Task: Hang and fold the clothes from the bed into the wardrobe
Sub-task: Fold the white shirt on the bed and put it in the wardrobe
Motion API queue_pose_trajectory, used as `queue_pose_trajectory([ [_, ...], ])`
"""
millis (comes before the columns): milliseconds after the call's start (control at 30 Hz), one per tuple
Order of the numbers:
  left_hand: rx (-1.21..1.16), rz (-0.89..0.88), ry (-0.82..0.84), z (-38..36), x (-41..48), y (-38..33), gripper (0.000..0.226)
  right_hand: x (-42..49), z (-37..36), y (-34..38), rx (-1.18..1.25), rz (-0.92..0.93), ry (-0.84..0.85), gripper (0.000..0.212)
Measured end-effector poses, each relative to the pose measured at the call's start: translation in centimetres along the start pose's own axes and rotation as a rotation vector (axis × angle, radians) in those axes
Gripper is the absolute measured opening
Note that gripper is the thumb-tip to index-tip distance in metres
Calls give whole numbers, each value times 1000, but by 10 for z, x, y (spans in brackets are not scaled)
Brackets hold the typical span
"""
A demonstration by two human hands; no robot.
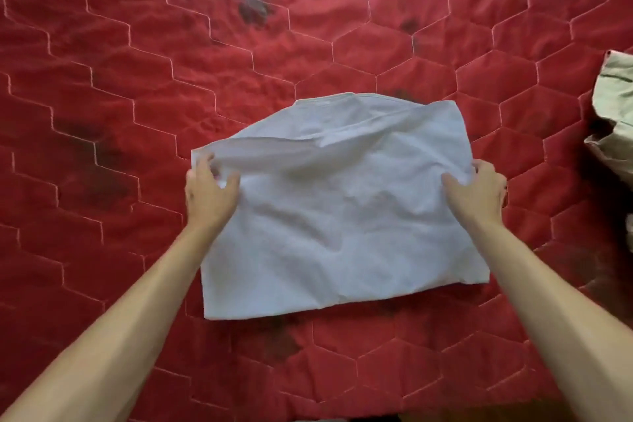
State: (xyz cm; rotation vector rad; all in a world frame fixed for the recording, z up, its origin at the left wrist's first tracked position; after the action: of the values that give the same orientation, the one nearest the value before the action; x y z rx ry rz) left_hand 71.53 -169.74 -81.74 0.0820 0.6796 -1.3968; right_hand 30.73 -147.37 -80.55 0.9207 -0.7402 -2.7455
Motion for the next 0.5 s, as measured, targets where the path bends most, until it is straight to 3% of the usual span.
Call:
queue_pose_trajectory([
  [67, 162, -101, -100, -14, -10, -11, 60, -8, 7, -17, -36, -27, -56, 79],
  [167, 266, -128, -198, -27, -15, -18, 61, -10, 14, -40, -49, -102, 24, 84],
  [233, 366, -172, -210, -36, -16, -22, 55, -6, 19, -46, 6, -121, 78, 74],
  [367, 447, -319, -185, -54, -36, -43, 39, 1, 17, -45, 185, -102, 212, 32],
  [500, 358, -453, -120, -80, -80, -79, 36, -13, 4, -38, 384, -201, 390, 27],
])
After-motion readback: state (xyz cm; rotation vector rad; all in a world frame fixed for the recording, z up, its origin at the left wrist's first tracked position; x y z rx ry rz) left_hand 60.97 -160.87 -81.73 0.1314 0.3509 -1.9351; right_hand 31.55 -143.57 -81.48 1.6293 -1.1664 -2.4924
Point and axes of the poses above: each hand's wrist, its own x-axis towards the middle knuckle, its own z-axis out of the back of the hand, y = z × x, the point moved 8 cm from there along x, towards the middle knuckle, and after that the axes turned 12 degrees about x, right-handed, at the moved point
